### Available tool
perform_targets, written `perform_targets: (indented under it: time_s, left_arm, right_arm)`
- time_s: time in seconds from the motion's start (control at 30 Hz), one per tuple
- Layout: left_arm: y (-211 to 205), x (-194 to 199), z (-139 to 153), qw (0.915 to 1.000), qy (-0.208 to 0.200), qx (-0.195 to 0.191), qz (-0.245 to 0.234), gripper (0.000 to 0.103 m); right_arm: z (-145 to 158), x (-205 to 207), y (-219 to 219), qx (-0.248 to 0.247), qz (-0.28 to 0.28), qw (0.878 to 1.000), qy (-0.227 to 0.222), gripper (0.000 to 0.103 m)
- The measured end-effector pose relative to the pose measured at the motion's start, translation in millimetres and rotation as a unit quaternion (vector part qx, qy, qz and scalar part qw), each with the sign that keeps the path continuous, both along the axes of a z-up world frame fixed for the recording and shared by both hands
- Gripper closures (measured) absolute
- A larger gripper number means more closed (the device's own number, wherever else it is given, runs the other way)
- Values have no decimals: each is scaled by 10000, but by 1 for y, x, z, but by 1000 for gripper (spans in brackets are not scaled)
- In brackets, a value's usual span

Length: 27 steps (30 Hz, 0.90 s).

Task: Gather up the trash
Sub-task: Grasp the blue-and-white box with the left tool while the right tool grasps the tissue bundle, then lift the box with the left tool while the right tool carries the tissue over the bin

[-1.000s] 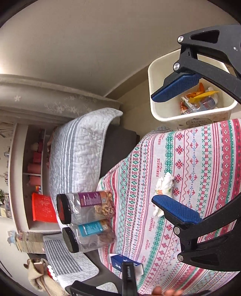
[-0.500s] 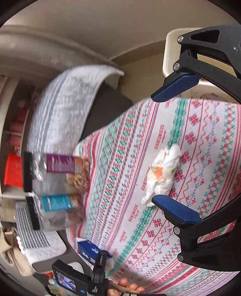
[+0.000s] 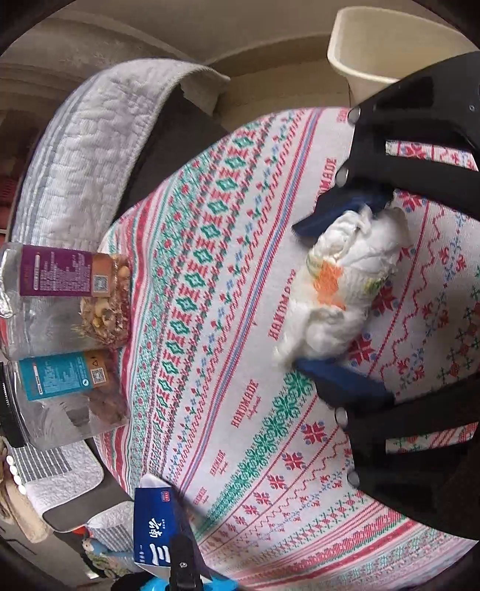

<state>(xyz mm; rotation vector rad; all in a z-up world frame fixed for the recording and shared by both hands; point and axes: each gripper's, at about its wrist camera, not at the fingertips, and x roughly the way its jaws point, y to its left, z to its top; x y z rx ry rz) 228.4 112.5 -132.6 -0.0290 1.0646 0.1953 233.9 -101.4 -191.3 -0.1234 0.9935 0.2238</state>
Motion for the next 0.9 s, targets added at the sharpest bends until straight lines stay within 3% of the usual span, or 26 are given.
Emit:
perform_targets:
  time_s: [0.13,0.5,0.9]
  left_arm:
    - [-13,-20,22,9995,-274,-56,-134,50]
    - [-31,-61,53,9976,-622,-194,-219,50]
    - [-57,-103,75,9946,-902,-175,-491,50]
  right_arm:
    - [11,-9,-3,122,-32,9999,-66,56]
    - [62,-58,2,246,128,9977,-612,56]
    - [112,-108,-27,386,41,9935,-1074,56]
